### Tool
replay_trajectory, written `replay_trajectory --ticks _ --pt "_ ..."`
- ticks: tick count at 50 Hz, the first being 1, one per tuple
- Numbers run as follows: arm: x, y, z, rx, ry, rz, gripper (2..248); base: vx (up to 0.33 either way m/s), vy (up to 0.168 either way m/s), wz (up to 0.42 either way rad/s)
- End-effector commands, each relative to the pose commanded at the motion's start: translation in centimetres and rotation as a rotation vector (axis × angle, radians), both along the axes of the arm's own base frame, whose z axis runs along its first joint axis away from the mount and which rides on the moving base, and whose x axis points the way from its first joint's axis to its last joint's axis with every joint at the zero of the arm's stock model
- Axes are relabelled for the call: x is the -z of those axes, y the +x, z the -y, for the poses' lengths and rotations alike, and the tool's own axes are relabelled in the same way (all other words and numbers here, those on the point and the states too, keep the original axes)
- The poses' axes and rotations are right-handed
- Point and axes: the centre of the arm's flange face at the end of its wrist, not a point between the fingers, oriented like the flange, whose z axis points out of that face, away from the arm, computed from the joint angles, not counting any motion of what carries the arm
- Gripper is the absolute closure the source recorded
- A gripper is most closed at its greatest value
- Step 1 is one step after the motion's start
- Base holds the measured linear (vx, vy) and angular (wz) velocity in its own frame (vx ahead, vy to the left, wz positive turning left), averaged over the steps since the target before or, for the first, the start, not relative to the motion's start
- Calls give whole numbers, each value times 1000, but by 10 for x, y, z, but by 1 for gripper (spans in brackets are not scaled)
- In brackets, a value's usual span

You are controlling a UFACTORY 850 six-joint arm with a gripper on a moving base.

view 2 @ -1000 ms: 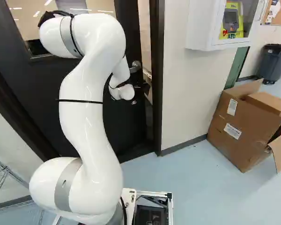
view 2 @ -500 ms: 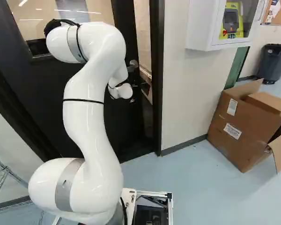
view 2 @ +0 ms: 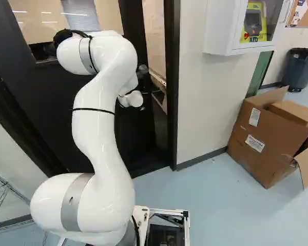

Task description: Open the door and move inside

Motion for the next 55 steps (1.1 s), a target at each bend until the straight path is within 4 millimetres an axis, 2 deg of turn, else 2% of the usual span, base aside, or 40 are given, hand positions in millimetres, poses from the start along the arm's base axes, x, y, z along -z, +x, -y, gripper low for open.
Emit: replay_trajectory --ticks 55 --pt "13 40 -85 -107 9 62 3 0 0 0"
